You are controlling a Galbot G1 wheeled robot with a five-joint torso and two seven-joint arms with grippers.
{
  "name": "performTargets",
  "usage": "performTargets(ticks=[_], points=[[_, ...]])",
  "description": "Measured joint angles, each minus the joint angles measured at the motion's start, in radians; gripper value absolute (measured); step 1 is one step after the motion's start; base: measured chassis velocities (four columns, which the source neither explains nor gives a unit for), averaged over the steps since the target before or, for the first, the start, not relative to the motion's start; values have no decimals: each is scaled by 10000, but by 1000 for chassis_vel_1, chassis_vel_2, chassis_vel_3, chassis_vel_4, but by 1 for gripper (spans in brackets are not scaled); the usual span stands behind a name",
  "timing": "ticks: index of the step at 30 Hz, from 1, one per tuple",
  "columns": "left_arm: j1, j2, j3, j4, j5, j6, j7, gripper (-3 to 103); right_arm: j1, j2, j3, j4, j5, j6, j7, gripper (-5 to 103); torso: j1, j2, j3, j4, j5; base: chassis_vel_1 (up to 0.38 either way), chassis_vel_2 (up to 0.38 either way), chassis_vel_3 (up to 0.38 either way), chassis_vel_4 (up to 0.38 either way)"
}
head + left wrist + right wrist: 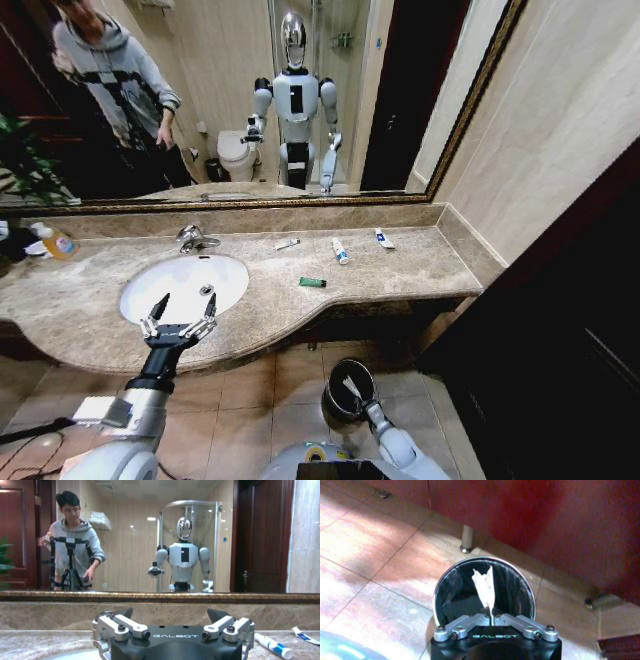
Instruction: Pick up the trash from the sink and place it in the trash bin.
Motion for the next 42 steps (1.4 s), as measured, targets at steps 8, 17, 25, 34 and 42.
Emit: performTargets(ticks=[8,17,25,34,42], points=[[0,0,0,0,0,0,0,100,821,485,-61,-1418,-416,488,32,-1,0,0,0,0,0,0,0,0,0],[0,0,0,0,0,0,0,100,957,633,89,-1671,-497,486,46,37,-1,1,-1,0,-1,0,0,0,0],[0,0,0,0,0,0,0,100,734,706,233,-1401,-689,475,54,63,-1,1,-1,0,0,0,0,0,0],[0,0,0,0,0,0,0,100,318,648,441,-950,-870,495,110,99,-1,2,-2,0,0,0,0,0,0],[0,0,0,0,0,0,0,100,-42,556,656,-544,-909,548,124,100,-1,1,-1,0,0,0,0,0,0]])
